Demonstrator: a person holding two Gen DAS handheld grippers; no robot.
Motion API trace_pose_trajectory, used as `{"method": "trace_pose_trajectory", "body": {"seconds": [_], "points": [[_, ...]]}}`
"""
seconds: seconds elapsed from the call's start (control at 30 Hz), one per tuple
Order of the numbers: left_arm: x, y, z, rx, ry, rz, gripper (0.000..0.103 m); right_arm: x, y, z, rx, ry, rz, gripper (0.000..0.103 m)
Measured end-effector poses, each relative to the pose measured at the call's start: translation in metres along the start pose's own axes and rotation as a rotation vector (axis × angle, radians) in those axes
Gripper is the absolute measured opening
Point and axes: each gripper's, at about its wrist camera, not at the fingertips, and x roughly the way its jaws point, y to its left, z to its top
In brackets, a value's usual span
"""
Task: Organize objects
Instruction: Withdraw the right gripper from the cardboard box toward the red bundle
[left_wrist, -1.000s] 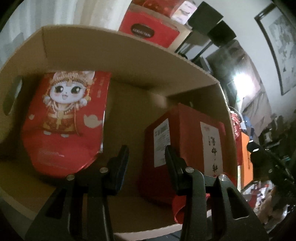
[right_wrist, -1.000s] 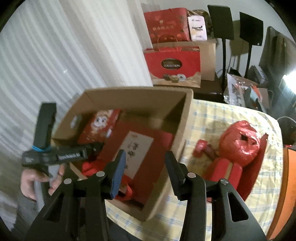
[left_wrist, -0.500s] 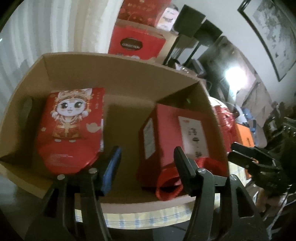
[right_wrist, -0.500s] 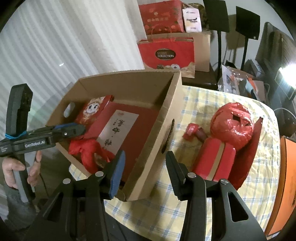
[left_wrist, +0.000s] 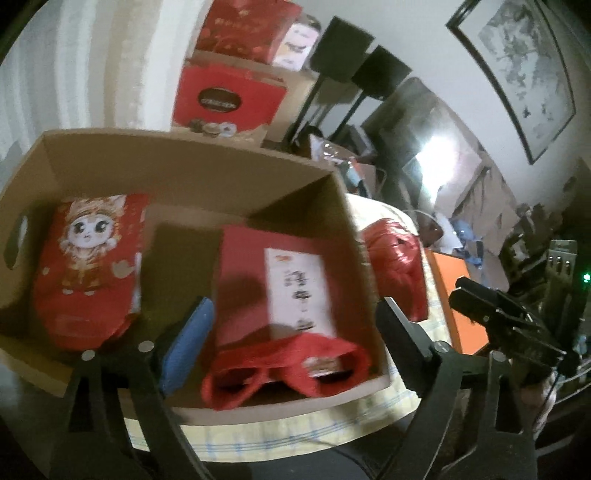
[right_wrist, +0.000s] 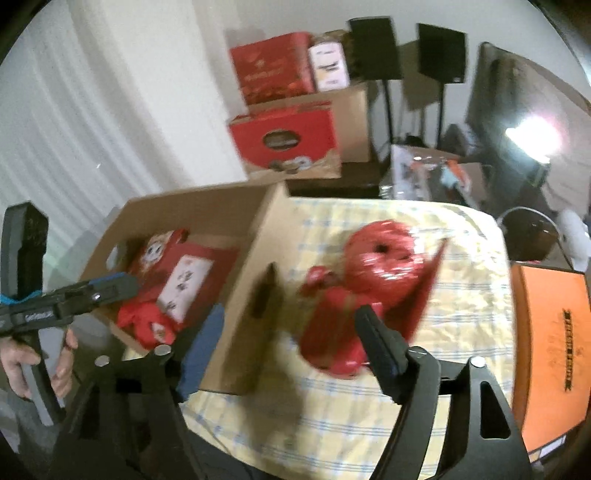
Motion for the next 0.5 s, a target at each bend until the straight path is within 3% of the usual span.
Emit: {"method": "trace_pose_trajectory", "body": {"seconds": [0.5], "points": [[0.043, -0.097, 0.004, 0.140, 0.070, -0.049, 0.091, -0.018, -0.077, -0.006, 0.118, -0.009, -0.116, 0.079]]}}
